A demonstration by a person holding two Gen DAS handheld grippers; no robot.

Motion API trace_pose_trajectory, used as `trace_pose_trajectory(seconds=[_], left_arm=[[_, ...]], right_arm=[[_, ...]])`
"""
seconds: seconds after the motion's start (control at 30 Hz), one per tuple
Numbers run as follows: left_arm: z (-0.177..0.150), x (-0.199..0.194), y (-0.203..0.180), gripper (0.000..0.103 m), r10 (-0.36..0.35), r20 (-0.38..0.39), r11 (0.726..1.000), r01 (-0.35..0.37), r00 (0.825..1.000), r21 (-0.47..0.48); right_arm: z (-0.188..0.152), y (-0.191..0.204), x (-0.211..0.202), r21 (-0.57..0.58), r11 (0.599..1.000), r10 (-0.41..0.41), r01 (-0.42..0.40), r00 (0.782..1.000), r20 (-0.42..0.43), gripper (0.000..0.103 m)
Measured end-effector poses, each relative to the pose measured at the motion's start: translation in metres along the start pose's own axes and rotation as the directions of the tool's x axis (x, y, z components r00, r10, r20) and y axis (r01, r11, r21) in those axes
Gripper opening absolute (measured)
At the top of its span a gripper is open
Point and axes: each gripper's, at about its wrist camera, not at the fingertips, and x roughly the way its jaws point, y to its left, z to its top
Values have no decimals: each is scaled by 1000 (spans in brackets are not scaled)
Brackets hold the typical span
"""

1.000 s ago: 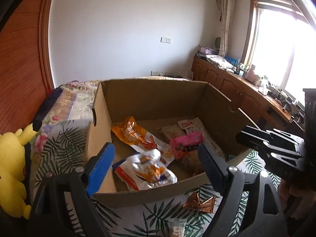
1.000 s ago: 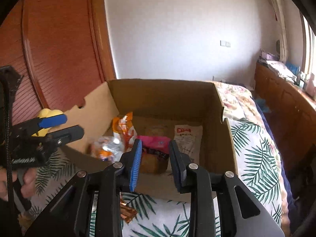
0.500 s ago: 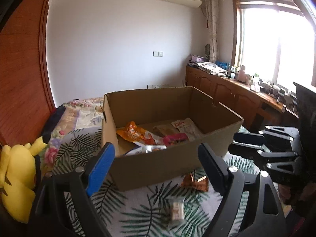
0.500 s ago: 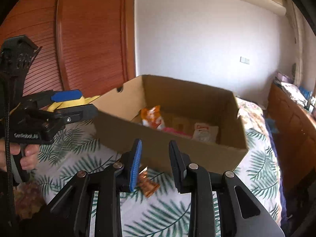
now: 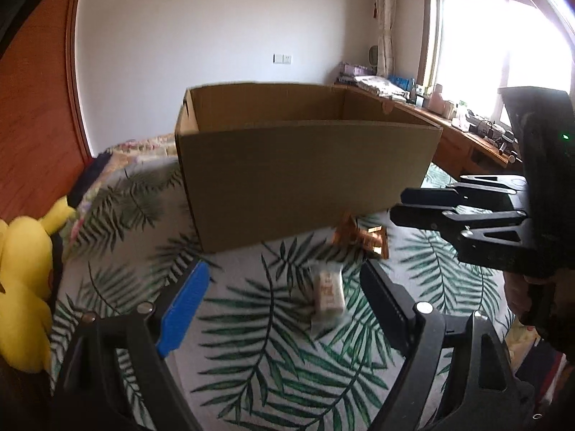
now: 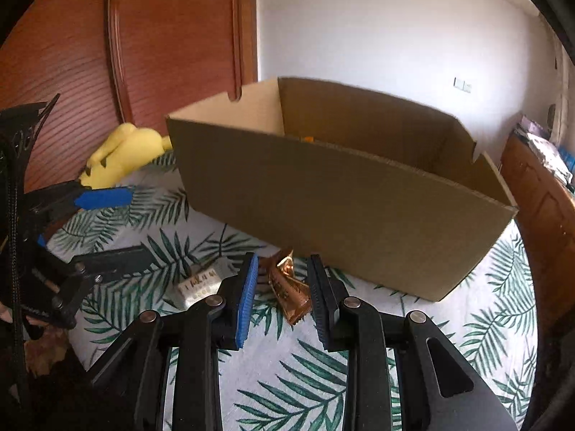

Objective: Organize snacks
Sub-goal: 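Move both tools back to the brown candy and white bar beside the box, then grasp the brown wrapped candy with the right tool while the left tool grasps the white bar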

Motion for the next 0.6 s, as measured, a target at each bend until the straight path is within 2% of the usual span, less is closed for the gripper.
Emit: trace_pose_trajectory(seconds=[0.33, 0.6], left_arm=[[-17, 22, 3, 86, -4, -70, 1000, 4, 998, -1], [-18, 26, 5, 86, -10, -81, 1000, 9, 997, -9]], right_arm=[[-5, 5, 45, -22, 1000, -10, 7, 994, -110, 27], [5, 7, 60, -90, 996, -12, -3, 986, -167, 28]])
